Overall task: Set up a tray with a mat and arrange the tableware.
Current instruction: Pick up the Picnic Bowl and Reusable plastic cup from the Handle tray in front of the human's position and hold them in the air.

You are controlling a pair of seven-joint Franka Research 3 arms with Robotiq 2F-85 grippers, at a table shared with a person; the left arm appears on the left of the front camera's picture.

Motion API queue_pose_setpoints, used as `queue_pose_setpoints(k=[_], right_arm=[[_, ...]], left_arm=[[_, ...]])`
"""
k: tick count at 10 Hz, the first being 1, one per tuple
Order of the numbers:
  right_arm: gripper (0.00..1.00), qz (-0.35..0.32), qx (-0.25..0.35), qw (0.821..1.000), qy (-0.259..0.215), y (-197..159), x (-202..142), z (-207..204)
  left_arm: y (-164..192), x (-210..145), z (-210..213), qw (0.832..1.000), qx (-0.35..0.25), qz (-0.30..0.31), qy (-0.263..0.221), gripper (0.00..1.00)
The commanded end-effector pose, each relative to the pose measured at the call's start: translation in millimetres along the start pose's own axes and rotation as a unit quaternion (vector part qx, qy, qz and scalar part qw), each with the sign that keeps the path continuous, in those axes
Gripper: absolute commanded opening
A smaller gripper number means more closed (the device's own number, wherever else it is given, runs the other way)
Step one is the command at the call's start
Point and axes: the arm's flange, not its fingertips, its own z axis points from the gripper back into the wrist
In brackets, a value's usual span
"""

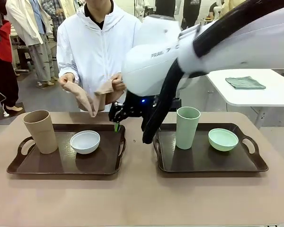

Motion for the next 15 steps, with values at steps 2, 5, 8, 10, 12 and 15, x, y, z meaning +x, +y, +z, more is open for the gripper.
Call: queue_pose_setpoints(k=[2, 5, 8, 10, 12, 15], right_arm=[[1.00, -0.009, -0.006, 1.000, 0.027, 39.8, 40.5, -39.7], [1.00, 0.002, 0.023, 0.999, 0.028, 50.5, 53.9, -50.3], [1.00, 0.009, 0.023, 0.999, 0.028, 46.6, 50.4, -56.3], [1.00, 0.007, 0.019, 1.000, 0.024, 48.1, 52.6, -48.0], [1.00, -0.009, 0.017, 0.999, 0.035, 38.4, 49.8, -67.6], [1.00, -0.008, 0.015, 0.999, 0.030, 39.2, 46.3, -83.6]], left_arm=[[35.1, -22.5, 5.4, 0.990, -0.094, -0.043, -0.099, 1.00], [44.9, -13.5, -9.7, 0.987, -0.089, -0.074, -0.109, 1.00], [33.5, -21.4, -8.3, 0.986, -0.091, -0.066, -0.122, 1.00], [39.3, -22.4, -10.2, 0.986, -0.094, -0.067, -0.117, 1.00], [47.7, -30.1, -33.5, 0.994, -0.060, -0.060, -0.072, 1.00], [42.3, -73.3, -66.1, 0.988, -0.071, -0.082, -0.113, 1.00]])
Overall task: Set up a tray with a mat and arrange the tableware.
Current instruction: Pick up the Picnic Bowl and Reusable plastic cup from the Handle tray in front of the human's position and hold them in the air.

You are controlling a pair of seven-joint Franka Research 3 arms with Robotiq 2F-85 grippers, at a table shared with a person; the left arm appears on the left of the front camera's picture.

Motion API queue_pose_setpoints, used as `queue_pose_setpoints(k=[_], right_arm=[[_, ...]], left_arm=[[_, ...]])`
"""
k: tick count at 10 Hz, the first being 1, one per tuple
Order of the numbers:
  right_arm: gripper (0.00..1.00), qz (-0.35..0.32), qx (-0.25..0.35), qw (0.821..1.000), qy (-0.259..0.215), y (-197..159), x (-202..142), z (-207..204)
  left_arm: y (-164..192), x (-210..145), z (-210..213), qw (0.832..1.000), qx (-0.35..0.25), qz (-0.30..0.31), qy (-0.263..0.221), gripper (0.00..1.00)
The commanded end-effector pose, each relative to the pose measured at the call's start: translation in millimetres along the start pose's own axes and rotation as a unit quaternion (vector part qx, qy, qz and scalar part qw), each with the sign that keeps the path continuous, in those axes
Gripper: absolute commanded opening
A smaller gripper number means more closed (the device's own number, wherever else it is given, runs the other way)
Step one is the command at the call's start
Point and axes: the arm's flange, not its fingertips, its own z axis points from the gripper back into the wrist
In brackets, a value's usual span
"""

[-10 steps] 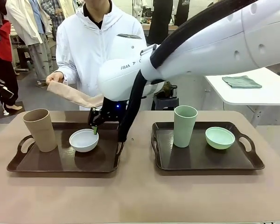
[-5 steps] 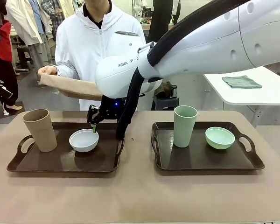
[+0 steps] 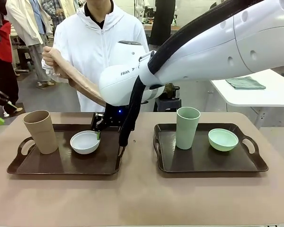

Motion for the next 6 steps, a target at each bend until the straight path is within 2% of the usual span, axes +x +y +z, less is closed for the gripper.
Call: queue_pose_setpoints(k=[1, 3, 6], right_arm=[[1.00, 0.000, -0.001, 1.000, -0.003, 4.6, -6.2, -13.0], [1.00, 0.001, -0.008, 1.000, -0.004, 13.2, 1.0, -20.7], [1.00, -0.004, -0.023, 1.000, -0.007, 24.2, 10.5, -33.1]], left_arm=[[-8.5, -31.8, -8.8, 0.999, -0.003, -0.023, -0.036, 1.00], [-8.1, -47.8, -6.5, 0.996, -0.017, -0.026, -0.078, 1.00], [-10.0, -47.7, -19.5, 0.992, 0.012, -0.007, -0.124, 1.00]])
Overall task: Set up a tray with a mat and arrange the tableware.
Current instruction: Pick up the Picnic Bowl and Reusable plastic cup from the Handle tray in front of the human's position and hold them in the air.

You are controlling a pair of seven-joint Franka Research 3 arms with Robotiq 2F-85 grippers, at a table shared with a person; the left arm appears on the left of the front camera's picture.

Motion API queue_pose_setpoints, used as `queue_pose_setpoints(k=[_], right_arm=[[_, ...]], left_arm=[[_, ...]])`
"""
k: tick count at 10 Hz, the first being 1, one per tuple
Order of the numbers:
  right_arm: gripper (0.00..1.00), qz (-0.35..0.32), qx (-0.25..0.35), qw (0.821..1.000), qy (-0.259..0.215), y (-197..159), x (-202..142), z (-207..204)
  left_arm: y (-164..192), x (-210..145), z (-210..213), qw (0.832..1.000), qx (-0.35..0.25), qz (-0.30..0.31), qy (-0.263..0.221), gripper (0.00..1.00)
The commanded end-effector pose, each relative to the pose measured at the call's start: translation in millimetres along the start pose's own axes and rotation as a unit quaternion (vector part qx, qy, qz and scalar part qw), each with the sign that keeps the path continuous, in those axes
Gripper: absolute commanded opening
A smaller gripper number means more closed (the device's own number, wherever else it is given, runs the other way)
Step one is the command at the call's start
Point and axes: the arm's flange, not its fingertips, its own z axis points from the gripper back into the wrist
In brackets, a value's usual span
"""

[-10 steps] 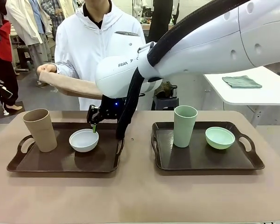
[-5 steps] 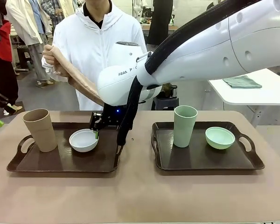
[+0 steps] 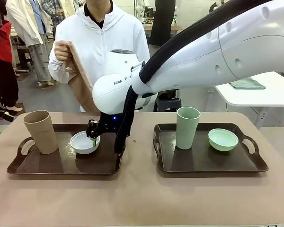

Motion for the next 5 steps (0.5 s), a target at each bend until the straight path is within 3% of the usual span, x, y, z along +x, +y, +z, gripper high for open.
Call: queue_pose_setpoints(k=[1, 5], right_arm=[[1.00, -0.015, -0.015, 1.000, -0.012, 12.6, 14.0, -9.2], [1.00, -0.023, 0.003, 1.000, -0.022, 22.1, 31.4, -17.2]], left_arm=[[4.9, 2.2, -6.5, 0.999, 0.014, 0.005, -0.035, 1.00], [20.1, 1.6, -30.1, 0.999, 0.007, 0.030, -0.021, 1.00]])
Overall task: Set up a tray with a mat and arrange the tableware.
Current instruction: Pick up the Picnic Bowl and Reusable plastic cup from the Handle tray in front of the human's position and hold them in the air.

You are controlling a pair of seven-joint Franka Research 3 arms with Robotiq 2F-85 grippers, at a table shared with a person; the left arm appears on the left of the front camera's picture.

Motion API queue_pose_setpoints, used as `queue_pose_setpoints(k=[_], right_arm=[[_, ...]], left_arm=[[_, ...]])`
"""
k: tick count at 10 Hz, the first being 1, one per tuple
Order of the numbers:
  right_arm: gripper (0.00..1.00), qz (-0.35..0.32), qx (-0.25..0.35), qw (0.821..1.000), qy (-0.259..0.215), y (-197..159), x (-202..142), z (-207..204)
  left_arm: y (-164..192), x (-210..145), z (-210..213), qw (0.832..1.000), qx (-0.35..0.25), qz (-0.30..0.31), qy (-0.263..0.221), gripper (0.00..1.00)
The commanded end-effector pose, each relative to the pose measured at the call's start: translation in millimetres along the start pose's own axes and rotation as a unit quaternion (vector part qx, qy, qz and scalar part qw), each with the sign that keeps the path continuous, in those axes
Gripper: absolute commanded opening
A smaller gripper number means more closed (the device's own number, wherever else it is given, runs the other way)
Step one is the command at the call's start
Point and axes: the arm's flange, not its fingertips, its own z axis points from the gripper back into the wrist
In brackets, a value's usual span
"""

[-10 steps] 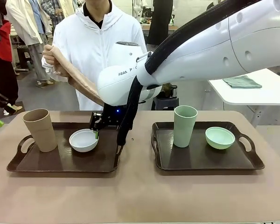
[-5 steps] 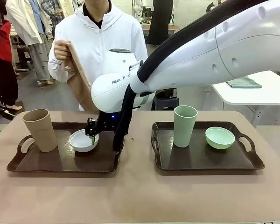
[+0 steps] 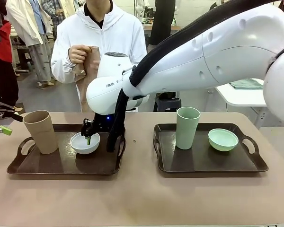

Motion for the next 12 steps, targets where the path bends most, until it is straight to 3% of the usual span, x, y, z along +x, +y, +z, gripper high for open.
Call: queue_pose_setpoints(k=[1, 4, 5, 6, 9, 12], right_arm=[[1.00, -0.012, -0.006, 1.000, -0.018, 9.1, 7.6, -5.1], [1.00, -0.014, 0.003, 1.000, -0.023, 15.9, 15.1, -10.9], [1.00, -0.027, 0.005, 1.000, -0.007, 11.9, 11.4, -7.9], [1.00, -0.001, 0.007, 1.000, -0.008, 8.3, 10.7, -6.3], [1.00, -0.004, 0.009, 1.000, -0.006, 9.0, 11.1, -8.1], [1.00, -0.011, -0.026, 0.999, -0.033, 23.0, 12.7, -13.5]], left_arm=[[9.2, 1.5, -4.9, 1.000, 0.021, 0.020, -0.006, 1.00], [15.2, 5.7, -12.1, 0.998, 0.047, 0.034, -0.040, 1.00], [9.4, 9.1, 4.4, 0.998, 0.032, 0.042, -0.032, 1.00], [11.3, 0.6, -9.8, 0.999, 0.023, 0.024, -0.021, 1.00], [12.1, 2.1, -7.8, 0.999, 0.026, 0.030, -0.026, 1.00], [16.6, 0.2, -29.4, 0.997, 0.031, 0.014, -0.075, 1.00]])
